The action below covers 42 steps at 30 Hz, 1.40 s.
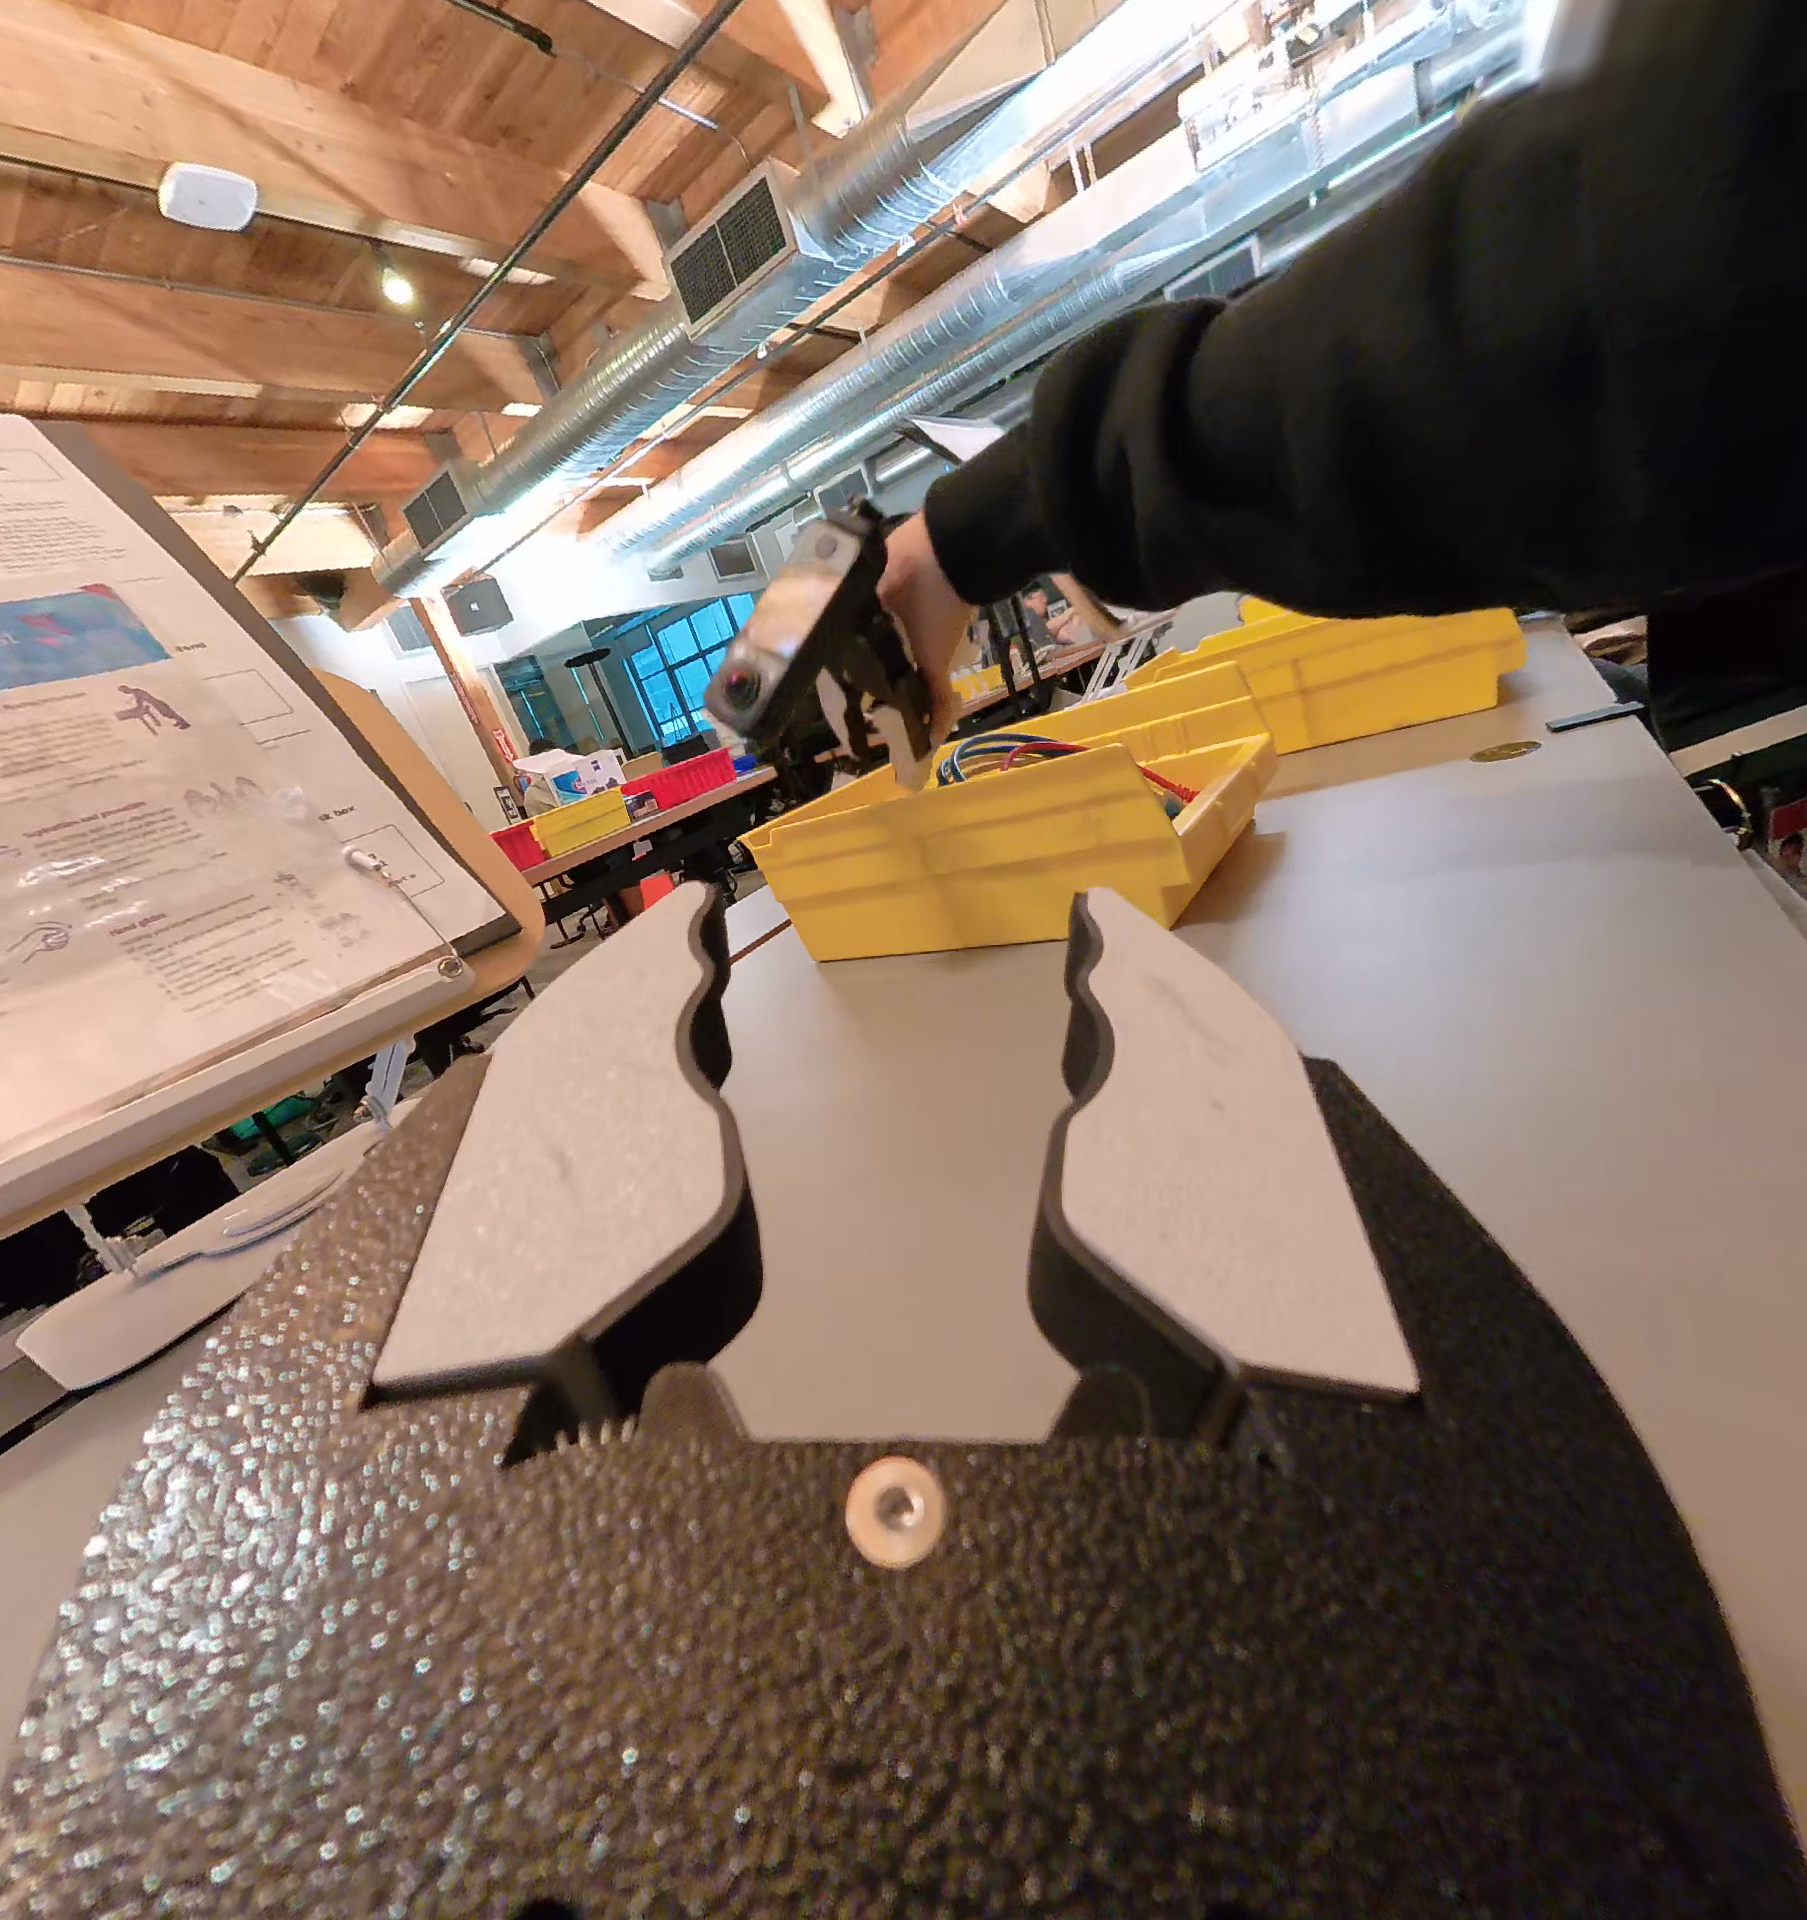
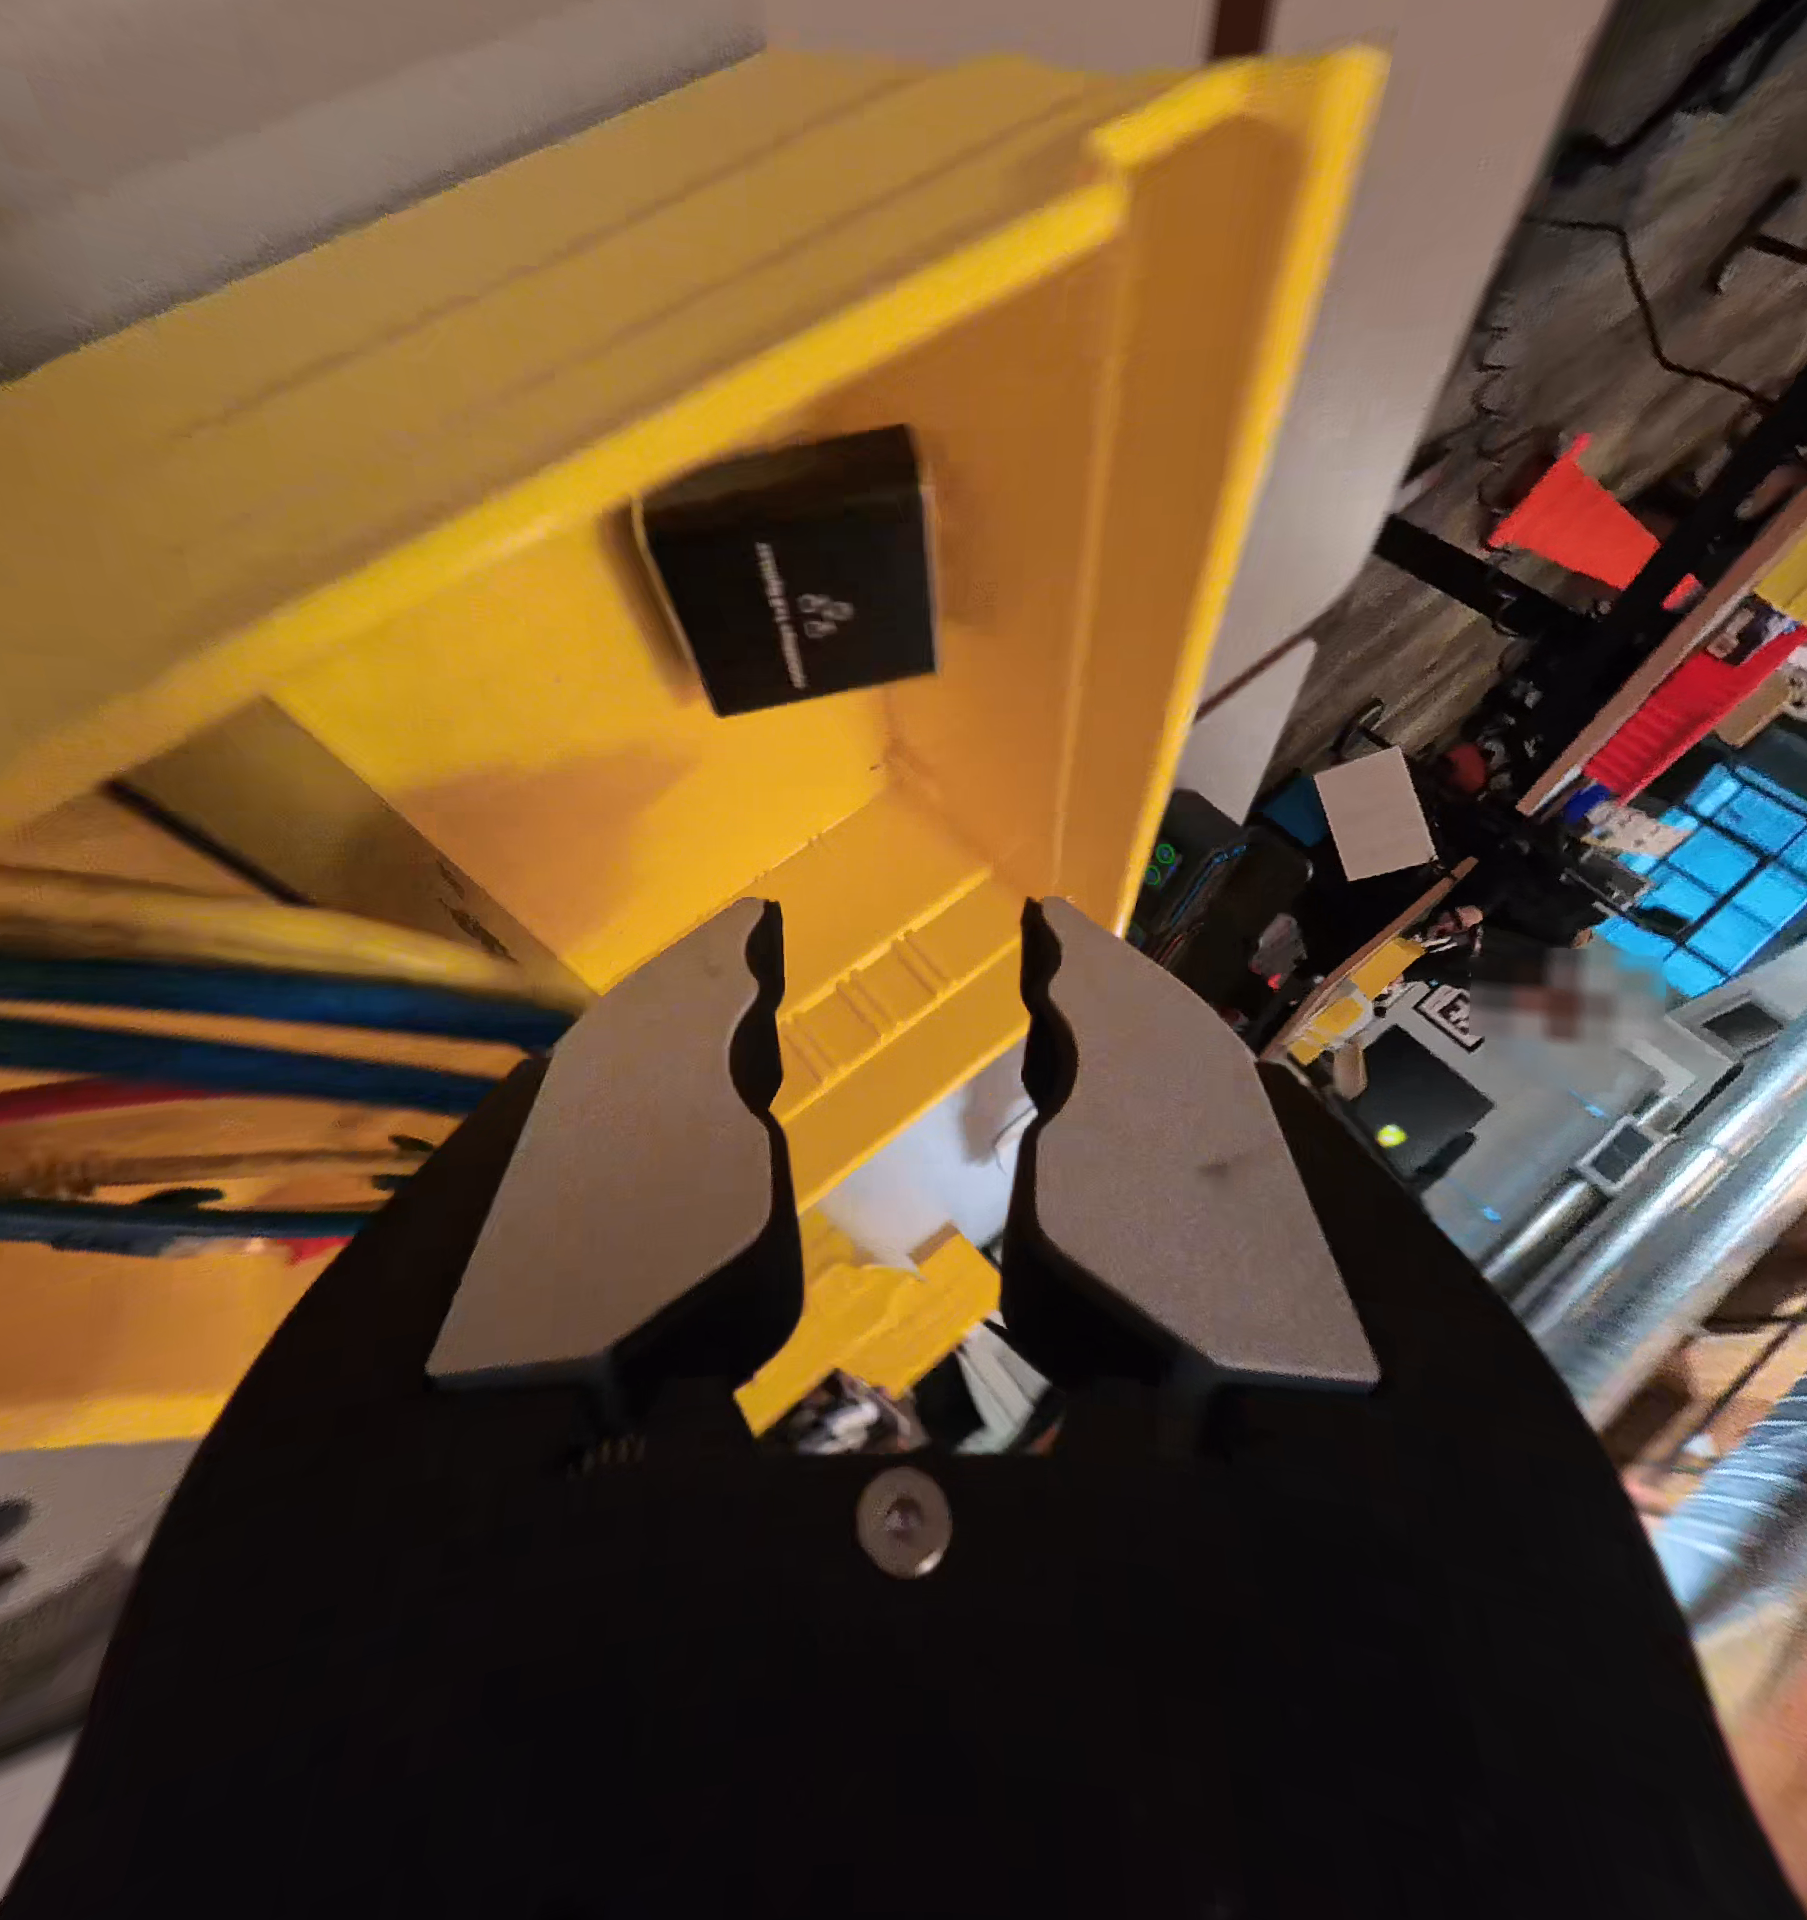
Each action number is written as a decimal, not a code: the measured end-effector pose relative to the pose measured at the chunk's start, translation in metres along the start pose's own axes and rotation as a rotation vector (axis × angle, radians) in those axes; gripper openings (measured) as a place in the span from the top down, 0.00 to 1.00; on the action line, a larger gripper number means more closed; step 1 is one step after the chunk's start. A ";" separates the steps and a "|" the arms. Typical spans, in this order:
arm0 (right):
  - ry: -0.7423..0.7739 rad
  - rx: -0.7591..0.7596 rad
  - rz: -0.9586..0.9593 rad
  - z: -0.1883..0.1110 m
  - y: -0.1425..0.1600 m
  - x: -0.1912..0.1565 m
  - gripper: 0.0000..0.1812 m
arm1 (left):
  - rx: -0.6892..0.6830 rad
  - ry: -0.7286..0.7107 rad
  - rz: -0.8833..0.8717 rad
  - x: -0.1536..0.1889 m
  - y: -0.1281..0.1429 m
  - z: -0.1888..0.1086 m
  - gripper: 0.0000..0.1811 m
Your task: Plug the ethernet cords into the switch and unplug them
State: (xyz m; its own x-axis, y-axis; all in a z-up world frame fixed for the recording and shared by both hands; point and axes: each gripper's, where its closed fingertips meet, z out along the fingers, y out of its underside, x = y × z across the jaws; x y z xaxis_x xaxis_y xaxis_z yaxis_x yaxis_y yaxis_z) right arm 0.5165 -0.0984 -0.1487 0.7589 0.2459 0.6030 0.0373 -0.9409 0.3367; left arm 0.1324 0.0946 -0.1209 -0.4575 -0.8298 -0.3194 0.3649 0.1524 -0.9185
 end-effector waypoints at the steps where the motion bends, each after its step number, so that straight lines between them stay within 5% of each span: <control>1: 0.023 0.043 0.068 -0.010 0.002 0.002 0.75 | 0.000 -0.001 0.000 0.000 0.000 0.000 0.66; 5: 0.030 0.337 0.427 -0.064 0.016 -0.026 0.73 | -0.011 0.001 0.019 0.002 0.001 0.001 0.66; 9: -0.027 0.631 0.744 -0.108 0.037 -0.105 0.69 | -0.044 -0.023 0.006 0.001 0.004 0.005 0.68; 15: -0.042 0.681 1.142 -0.099 0.083 -0.200 0.61 | -0.286 -0.148 -0.302 0.007 0.029 0.030 0.70; 18: 0.025 0.581 1.225 -0.094 0.118 -0.196 0.54 | -0.397 -0.088 -0.330 0.041 0.042 0.064 0.64; 20: 0.107 0.657 1.309 -0.104 0.131 -0.182 0.55 | -0.389 -0.002 -0.401 0.071 0.039 0.098 0.62; 28: 0.100 0.762 1.321 -0.121 0.128 -0.174 0.55 | -0.622 -0.061 -0.522 0.106 0.064 0.221 0.44; 32: 0.122 0.799 1.270 -0.135 0.119 -0.169 0.55 | -0.726 -0.231 -0.504 0.095 0.093 0.252 0.51; 36: 0.115 0.839 1.220 -0.143 0.105 -0.167 0.55 | -0.699 -0.286 -0.349 0.077 0.098 0.265 0.72; 37: 0.112 0.842 1.212 -0.144 0.104 -0.167 0.55 | -0.699 -0.303 -0.285 0.071 0.098 0.264 0.83; 42: 0.098 0.905 1.220 -0.155 0.100 -0.165 0.54 | -0.681 -0.420 -0.233 0.021 0.105 0.226 0.97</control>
State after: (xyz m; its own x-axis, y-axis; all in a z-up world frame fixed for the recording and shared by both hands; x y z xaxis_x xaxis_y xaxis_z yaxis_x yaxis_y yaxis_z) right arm 0.2943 -0.1968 -0.1019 0.5761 -0.7834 0.2331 -0.1597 -0.3876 -0.9079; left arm 0.3442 -0.0280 -0.1711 -0.0706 -0.9910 -0.1137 -0.3341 0.1309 -0.9334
